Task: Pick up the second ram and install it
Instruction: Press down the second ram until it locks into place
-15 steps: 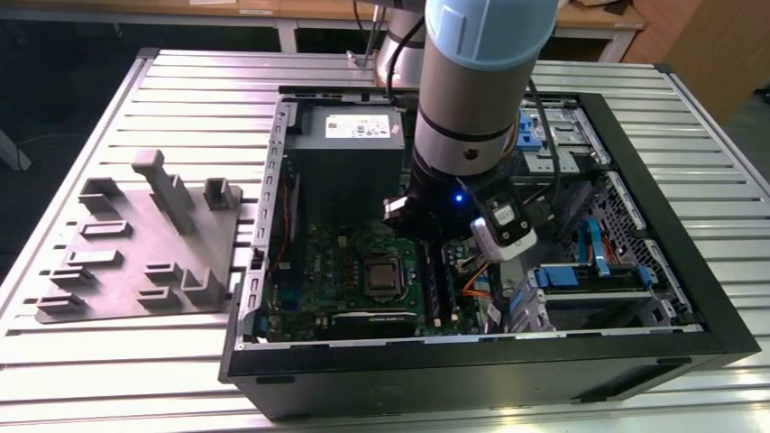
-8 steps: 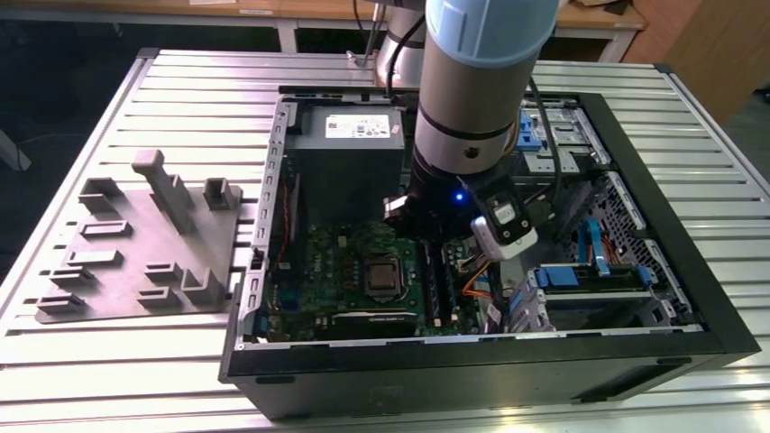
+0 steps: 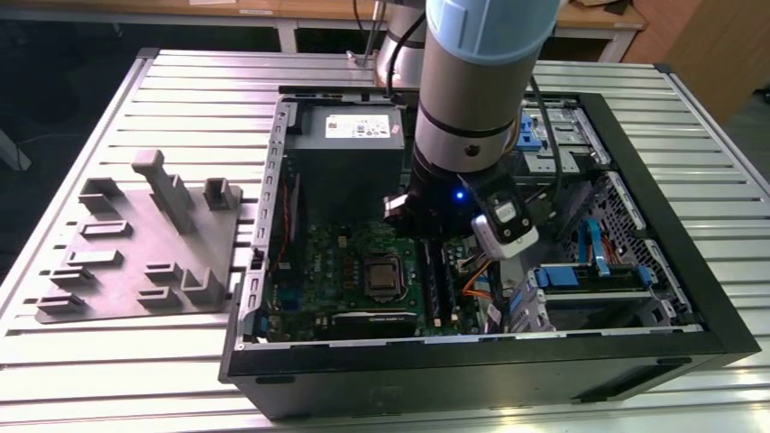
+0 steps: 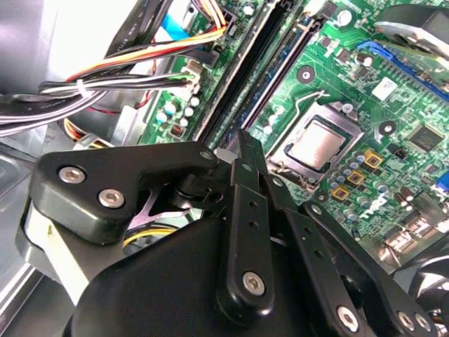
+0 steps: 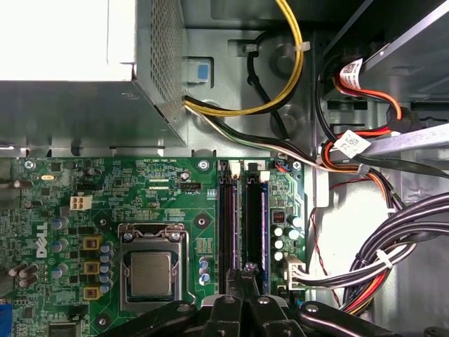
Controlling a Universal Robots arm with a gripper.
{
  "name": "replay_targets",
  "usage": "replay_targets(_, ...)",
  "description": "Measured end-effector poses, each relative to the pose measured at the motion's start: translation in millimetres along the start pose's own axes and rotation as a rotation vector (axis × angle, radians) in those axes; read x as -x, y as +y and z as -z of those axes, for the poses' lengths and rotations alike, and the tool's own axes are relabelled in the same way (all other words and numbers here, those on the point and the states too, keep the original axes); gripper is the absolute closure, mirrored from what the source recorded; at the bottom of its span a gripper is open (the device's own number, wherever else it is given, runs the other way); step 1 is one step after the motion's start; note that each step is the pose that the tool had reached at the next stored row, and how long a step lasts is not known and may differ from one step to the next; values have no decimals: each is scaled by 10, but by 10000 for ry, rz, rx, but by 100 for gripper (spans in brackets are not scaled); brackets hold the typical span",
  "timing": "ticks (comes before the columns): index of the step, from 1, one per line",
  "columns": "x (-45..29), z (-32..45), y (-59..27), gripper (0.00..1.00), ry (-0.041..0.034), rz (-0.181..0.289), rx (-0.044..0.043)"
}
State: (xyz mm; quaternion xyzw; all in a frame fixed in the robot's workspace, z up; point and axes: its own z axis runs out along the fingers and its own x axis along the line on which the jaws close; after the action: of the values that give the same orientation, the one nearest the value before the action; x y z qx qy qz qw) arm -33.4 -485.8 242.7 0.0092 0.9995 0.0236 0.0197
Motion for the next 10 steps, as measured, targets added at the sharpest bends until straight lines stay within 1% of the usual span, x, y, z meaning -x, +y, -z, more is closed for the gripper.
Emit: replay_targets(10,1,22,3,90,0,1,1)
